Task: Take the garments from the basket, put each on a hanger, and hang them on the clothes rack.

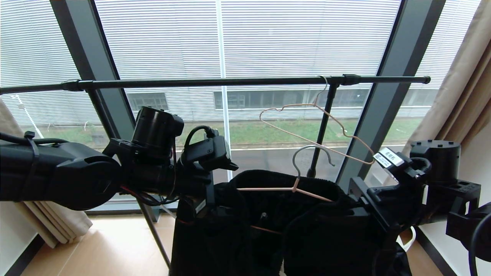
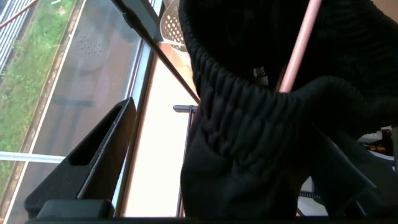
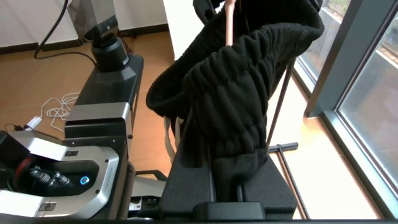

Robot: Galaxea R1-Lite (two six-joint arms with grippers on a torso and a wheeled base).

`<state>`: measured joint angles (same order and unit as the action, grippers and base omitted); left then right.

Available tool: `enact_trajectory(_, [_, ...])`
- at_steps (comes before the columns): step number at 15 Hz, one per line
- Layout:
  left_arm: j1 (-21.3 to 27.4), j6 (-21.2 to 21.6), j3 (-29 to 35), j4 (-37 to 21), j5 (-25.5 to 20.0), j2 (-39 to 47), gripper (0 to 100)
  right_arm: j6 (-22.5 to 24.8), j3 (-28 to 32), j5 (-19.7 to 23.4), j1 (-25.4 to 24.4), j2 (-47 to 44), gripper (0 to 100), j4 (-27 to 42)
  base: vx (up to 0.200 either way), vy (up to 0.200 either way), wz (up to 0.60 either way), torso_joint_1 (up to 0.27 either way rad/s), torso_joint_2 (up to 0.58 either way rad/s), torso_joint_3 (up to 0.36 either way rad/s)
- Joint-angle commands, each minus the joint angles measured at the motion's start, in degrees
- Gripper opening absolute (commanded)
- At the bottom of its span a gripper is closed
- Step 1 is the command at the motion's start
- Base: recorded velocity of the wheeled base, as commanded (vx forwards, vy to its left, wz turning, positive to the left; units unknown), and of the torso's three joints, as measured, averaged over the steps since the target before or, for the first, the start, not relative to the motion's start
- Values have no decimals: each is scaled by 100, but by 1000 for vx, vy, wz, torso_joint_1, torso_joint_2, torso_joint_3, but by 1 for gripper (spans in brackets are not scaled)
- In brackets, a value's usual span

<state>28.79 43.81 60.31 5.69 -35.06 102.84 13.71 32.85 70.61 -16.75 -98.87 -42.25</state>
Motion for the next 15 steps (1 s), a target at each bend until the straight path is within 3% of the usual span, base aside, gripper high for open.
enact_trajectory(1, [47,4,-63,2,-1,26,100,0,-42,23,-4,-27,0,-81,0,0,0,0,0,0])
enact_trajectory(4, [56,4,-72,2,-1,26,100,0,-60,146,-4,-27,0,-90,0,0,0,0,0,0])
enact_trajectory(5, [74,4,-89,-7,-1,26,0,0,-60,181,-4,-36,0,-125,0,0,0,0,0,0])
enact_trajectory(15, [47,-22,-160,2,-10,-54,0,-44,11,269,128,-142,0,-143,0,0,0,0,0,0])
